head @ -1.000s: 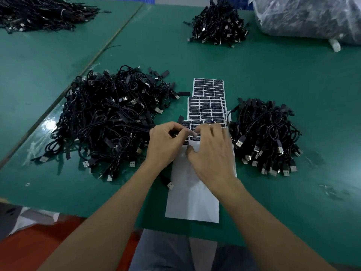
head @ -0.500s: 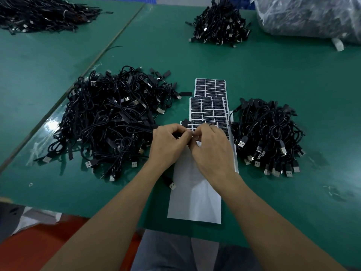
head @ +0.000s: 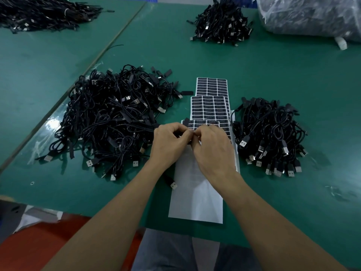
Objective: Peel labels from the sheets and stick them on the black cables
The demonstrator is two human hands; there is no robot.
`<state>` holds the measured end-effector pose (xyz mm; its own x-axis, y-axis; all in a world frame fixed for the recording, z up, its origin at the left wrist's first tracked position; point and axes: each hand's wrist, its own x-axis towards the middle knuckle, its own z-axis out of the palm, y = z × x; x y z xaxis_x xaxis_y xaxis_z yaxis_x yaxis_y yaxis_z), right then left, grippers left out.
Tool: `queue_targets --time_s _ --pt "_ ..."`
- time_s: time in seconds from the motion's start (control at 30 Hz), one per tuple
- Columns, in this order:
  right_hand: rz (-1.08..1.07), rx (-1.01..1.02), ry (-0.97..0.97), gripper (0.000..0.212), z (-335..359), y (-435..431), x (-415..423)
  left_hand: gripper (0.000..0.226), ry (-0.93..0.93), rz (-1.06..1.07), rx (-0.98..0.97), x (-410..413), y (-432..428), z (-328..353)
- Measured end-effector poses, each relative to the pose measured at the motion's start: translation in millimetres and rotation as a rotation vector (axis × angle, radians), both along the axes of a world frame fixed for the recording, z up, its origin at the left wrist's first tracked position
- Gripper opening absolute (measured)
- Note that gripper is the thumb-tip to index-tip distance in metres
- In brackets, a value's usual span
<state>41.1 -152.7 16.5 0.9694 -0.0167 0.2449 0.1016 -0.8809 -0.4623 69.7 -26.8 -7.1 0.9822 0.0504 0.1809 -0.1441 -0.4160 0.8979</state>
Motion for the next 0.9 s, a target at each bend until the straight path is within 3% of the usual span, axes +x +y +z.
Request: queue_targets --time_s 0.1,0.2,0.33,0.43,0.63,0.9 --pt "0.013 0.006 0.000 0.022 1 -1 0 0.014 -0.018 -0.011 -0.007 -1 -2 3" --pt "-0.014 0.167 -0.025 0.016 4 -3 1 0.023 -0.023 -0.045 -0.023 -3 -1 3" --pt "-0.167 0.788 0.053 0.014 1 -13 5 0.022 -0.004 -0.064 -0.084 -3 -1 1" --pt "-0.143 1.158 0.165 0.019 -3 -22 4 0.040 -0.024 -0.111 -0.059 -3 2 0" --pt "-0.008 1.318 0.243 0.020 -6 -37 9 0.038 0.099 -0.175 -0.102 1 2 2" --pt "0.061 1.281 0.298 0.024 -9 -42 8 0.019 0.126 -0.315 -0.101 -4 -9 4"
